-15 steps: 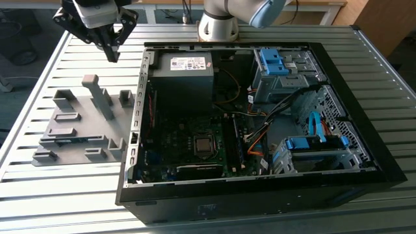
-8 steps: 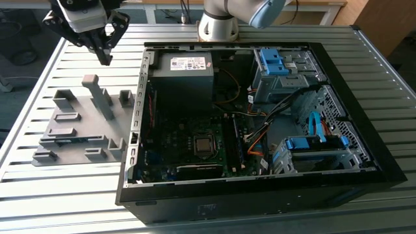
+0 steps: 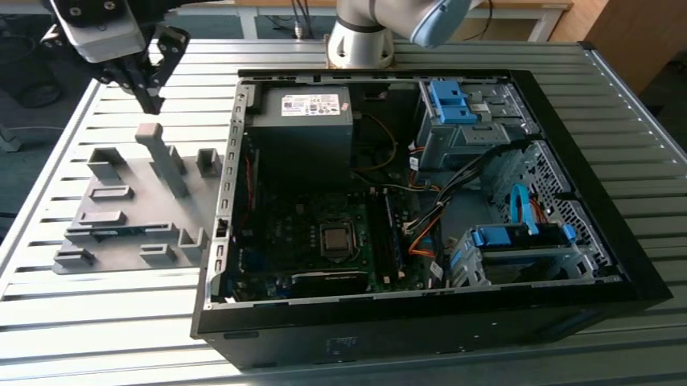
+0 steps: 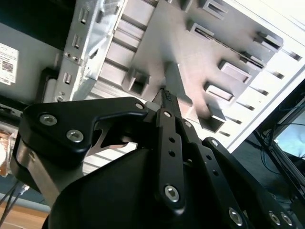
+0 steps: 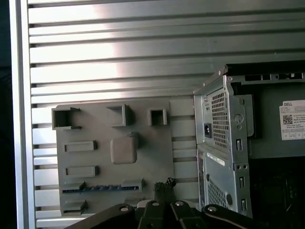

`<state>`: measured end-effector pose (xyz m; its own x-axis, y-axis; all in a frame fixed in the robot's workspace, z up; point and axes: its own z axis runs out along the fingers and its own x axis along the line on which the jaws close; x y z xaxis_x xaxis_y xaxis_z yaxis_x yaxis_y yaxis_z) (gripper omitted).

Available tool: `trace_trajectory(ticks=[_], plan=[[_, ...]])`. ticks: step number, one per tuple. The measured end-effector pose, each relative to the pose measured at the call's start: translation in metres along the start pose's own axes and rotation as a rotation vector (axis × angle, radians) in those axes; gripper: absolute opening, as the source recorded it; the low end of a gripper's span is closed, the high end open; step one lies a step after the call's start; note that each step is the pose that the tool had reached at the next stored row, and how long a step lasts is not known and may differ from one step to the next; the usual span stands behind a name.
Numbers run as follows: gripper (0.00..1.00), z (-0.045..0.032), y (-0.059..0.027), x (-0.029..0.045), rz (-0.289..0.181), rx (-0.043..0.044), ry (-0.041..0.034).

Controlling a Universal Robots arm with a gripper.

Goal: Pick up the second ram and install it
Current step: 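Reach for the second ram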

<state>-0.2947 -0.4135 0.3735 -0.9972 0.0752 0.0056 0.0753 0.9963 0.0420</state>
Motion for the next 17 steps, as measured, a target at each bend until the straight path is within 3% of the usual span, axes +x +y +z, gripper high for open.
trace_trajectory(ticks=[5, 8, 17], plan=[[0.11, 0.0017, -0.0025, 0.0223, 0.0, 0.0001, 0.0], [0.11, 0.0035, -0.0059, 0.032, -0.001, -0.0001, 0.0], [0.11, 0.0081, -0.0172, 0.0444, 0.0, 0.0015, 0.0104]])
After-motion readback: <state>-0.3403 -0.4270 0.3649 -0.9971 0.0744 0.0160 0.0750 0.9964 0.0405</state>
